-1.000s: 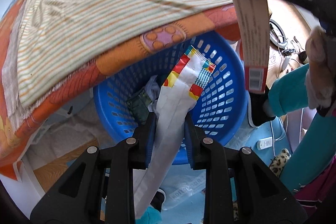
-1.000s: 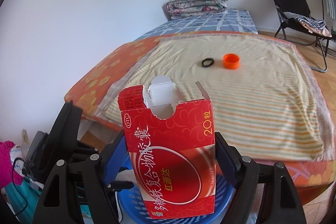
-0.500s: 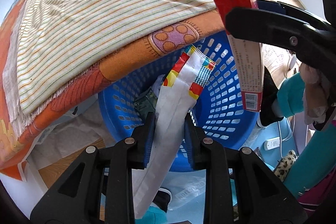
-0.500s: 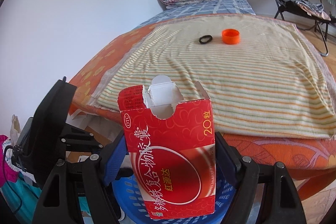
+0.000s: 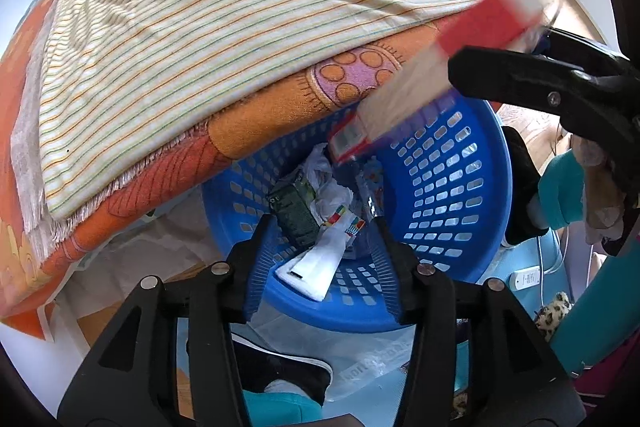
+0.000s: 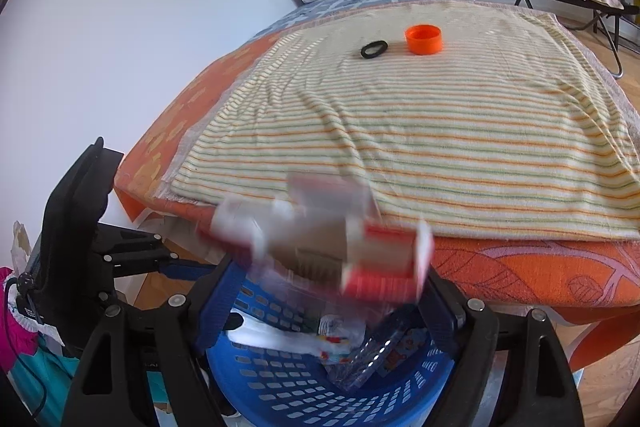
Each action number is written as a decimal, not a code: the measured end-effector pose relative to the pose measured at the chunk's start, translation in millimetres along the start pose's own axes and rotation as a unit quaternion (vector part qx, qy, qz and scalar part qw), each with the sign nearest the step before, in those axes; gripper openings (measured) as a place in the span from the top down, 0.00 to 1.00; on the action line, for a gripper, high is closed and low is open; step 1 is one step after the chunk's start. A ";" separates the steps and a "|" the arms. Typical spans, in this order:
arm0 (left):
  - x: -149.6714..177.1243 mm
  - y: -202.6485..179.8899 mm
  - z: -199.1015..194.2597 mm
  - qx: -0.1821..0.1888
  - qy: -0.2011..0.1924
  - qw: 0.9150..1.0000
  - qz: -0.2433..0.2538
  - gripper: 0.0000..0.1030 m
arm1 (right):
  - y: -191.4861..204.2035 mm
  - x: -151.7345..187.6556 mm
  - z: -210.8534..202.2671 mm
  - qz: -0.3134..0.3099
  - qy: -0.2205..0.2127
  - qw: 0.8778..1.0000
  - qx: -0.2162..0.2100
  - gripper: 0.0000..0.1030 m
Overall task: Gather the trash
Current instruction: 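Open both grippers to drop tube and box into the basket, then raise both open grippers back over the bed, then grasp the black hair tie with the left gripper while the right grasps the orange cap, then lift the hair tie with the left gripper while the right lifts the orange cap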
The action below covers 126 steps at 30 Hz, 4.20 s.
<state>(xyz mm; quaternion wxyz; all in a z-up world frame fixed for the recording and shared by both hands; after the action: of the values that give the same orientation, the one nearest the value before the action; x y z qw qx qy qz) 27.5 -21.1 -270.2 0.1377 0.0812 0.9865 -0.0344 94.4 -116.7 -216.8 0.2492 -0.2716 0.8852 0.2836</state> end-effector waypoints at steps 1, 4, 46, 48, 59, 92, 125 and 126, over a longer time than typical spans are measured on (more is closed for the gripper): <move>0.0 0.2 0.1 0.000 0.000 1.000 0.000 0.53 | -0.9 0.5 -0.1 0.001 0.000 1.000 0.001 0.18; 0.0 3.3 -1.2 0.000 -0.002 1.000 -0.002 0.53 | -3.2 -0.1 -0.7 0.004 0.002 1.000 0.005 0.17; -77.6 11.3 -47.7 -0.021 -0.110 0.993 -0.029 0.52 | -43.8 -46.0 -32.2 0.024 -0.036 0.998 0.055 0.07; -82.6 17.1 -49.7 -0.024 -0.116 0.992 -0.034 0.52 | -48.4 -50.6 -32.2 0.026 -0.037 0.997 0.059 0.07; -145.6 62.2 -58.2 -0.062 -0.152 0.984 -0.068 0.52 | -71.6 -92.2 -25.0 0.036 -0.040 0.996 0.075 0.07; -274.3 146.8 15.2 0.011 -0.137 0.962 -0.238 0.68 | -138.2 -213.9 83.7 0.120 0.043 0.991 0.035 0.44; -292.3 153.7 16.4 -0.014 -0.163 0.963 -0.214 0.98 | -143.8 -227.0 107.7 0.096 0.034 0.992 0.069 0.96; -292.5 153.4 16.0 -0.013 -0.163 0.963 -0.215 0.98 | -143.9 -227.9 105.5 0.096 0.031 0.993 0.068 0.96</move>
<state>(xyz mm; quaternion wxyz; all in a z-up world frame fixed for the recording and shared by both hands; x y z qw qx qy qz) 335.3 84.4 -211.5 0.2871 -0.1410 0.9454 -0.0630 380.3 -71.6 -209.3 0.2114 -0.1764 0.9318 0.2364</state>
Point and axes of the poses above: each gripper's, at about its wrist camera, not at the fingertips, and z roughly the way its jaws point, y to its left, x to its underside, the point moved 9 cm from there along z, roughly the way its jaws point, and after that the axes turned 2 degrees about -y, right-handed, at the moved point
